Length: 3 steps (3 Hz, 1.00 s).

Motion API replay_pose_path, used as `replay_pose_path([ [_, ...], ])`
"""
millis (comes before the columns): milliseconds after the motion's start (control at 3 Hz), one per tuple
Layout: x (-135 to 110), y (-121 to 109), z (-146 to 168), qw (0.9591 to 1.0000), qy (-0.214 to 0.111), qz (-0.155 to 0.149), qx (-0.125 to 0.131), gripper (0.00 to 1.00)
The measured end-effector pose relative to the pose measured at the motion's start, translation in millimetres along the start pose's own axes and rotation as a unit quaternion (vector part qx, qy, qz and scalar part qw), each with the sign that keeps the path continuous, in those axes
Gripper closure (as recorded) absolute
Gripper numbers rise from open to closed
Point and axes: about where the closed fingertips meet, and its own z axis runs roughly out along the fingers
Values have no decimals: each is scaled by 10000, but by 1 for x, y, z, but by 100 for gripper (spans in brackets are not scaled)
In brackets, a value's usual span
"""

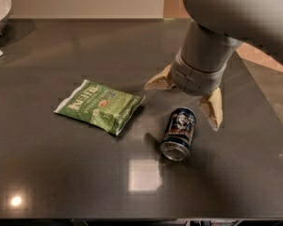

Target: Pick pepsi can

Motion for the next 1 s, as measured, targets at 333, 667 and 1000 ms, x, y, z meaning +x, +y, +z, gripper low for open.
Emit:
replay_pose_path([
  [333, -4, 5, 9, 9983, 39, -528, -227, 0],
  [667, -10, 9, 18, 9949, 48, -960, -304, 0],
  [1000, -15, 11, 27, 9916, 29, -1246, -356, 0],
])
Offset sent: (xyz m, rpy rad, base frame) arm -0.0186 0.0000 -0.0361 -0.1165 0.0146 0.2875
